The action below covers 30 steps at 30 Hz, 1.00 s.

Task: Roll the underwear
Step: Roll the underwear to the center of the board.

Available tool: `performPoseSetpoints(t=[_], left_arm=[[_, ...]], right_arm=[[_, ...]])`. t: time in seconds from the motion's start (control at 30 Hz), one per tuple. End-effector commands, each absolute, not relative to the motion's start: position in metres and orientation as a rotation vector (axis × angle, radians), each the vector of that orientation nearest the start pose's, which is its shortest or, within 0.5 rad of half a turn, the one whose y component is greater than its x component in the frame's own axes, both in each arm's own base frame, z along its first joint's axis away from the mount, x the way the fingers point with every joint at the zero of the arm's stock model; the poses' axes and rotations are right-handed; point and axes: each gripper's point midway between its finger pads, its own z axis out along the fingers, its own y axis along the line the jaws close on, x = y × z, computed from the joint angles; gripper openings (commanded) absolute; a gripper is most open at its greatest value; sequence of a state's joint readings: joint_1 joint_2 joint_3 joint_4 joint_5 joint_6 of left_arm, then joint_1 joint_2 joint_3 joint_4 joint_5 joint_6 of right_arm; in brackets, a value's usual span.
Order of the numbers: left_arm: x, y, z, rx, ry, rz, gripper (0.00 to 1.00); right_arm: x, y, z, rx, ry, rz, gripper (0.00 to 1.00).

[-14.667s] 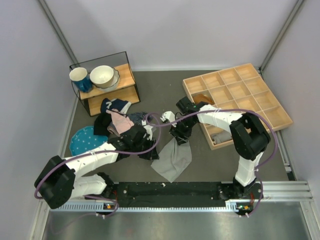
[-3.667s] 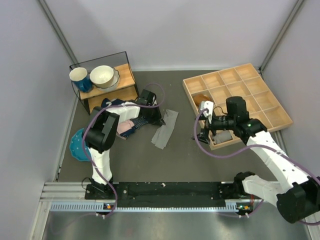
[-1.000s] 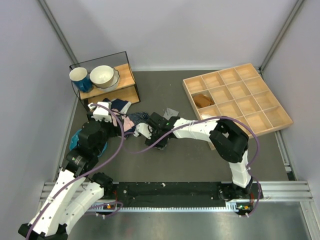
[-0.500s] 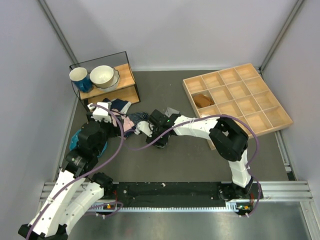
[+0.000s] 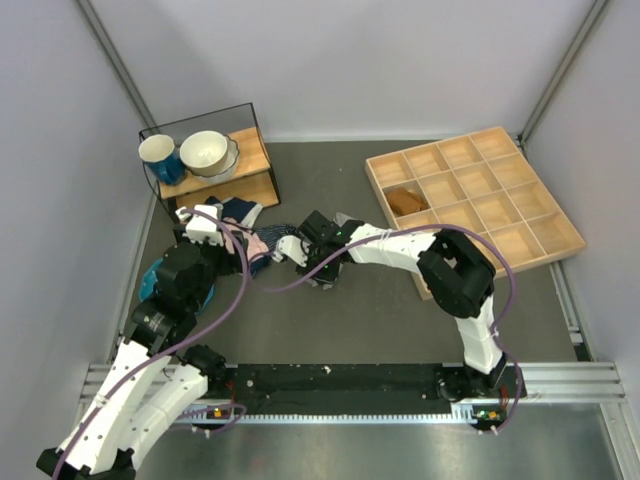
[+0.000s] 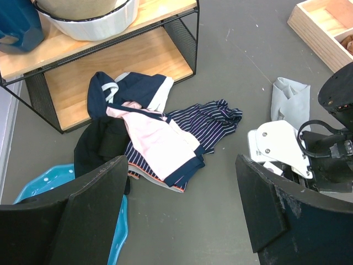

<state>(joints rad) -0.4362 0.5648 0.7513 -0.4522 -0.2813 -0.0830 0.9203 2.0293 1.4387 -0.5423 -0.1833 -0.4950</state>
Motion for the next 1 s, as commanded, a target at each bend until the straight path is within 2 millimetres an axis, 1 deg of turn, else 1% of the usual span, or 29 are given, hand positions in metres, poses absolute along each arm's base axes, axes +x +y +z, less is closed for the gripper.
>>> performPoseSetpoints(t=[0.0,0.1,0.2,0.3,0.33,0.37,0.4,0.43,0.47,0.5,0.53,0.57,0.6,0.63,0.7,0.77,0.8,0.83,0.9,0.93,0.97], left_arm=[[0.248,-0.066,0.266,0.116,1.774,-0.125,0.85],[0.247,-0.066,0.266,0.117,1.771,-0.131,0.85],[0.247,-0.066,0.267,0.117,1.761,-0.134,0.85],[0.245,-0.065,0.270,0.111,1.747,-0.136,0.85],[0.244,-0.064,0.271,0.108,1.738,-0.135,0.85],[0.244,-0.062,0.273,0.100,1.726,-0.131,0.85],[0.242,-0.061,0.275,0.095,1.716,-0.132,0.85],[0.242,-0.060,0.276,0.091,1.710,-0.131,0.85],[0.241,-0.059,0.278,0.086,1.697,-0.131,0.85],[0.240,-0.058,0.280,0.085,1.687,-0.133,0.85],[0.239,-0.058,0.281,0.084,1.679,-0.135,0.86],[0.239,-0.058,0.281,0.085,1.673,-0.136,0.86],[0.237,-0.058,0.283,0.082,1.663,-0.142,0.86],[0.237,-0.057,0.284,0.079,1.658,-0.143,0.86],[0.236,-0.056,0.286,0.073,1.648,-0.144,0.86],[0.234,-0.055,0.287,0.064,1.639,-0.150,0.86],[0.233,-0.056,0.288,0.063,1.635,-0.157,0.86],[0.232,-0.056,0.288,0.060,1.634,-0.162,0.86],[0.229,-0.058,0.291,0.059,1.626,-0.186,0.86],[0.227,-0.059,0.290,0.062,1.634,-0.198,0.86],[0.224,-0.060,0.296,0.060,1.628,-0.219,0.85]], right_arm=[[0.248,0.329,-0.016,-1.908,2.179,0.311,0.24],[0.243,0.329,-0.016,-1.927,2.177,0.339,0.16],[0.233,0.328,-0.014,-1.967,2.167,0.401,0.11],[0.220,0.328,-0.009,-2.014,2.150,0.487,0.10],[0.211,0.330,-0.004,-2.030,2.134,0.561,0.09],[0.197,0.326,0.001,-2.091,2.107,0.639,0.09],[0.187,0.327,0.007,-2.112,2.085,0.720,0.09],[0.181,0.325,0.009,-2.145,2.059,0.755,0.09],[0.171,0.319,0.012,-2.178,2.068,0.792,0.09],[0.161,0.317,0.015,-2.197,2.058,0.867,0.09],[0.155,0.315,0.019,-2.230,2.021,0.898,0.09],[0.148,0.307,0.021,-2.245,2.043,0.932,0.09],[0.138,0.305,0.023,-2.258,2.035,0.997,0.09],[0.133,0.301,0.027,-2.285,2.001,1.033,0.09],[0.120,0.292,0.030,-2.297,2.017,1.107,0.10],[0.115,0.287,0.033,-2.311,1.990,1.151,0.10],[0.111,0.280,0.035,-2.300,2.019,1.199,0.10],[0.111,0.278,0.037,-2.302,1.999,1.223,0.10],[0.107,0.273,0.041,-2.281,2.018,1.301,0.10],[0.110,0.270,0.041,-2.262,2.028,1.322,0.10],[0.111,0.269,0.041,-2.250,2.036,1.344,0.10]])
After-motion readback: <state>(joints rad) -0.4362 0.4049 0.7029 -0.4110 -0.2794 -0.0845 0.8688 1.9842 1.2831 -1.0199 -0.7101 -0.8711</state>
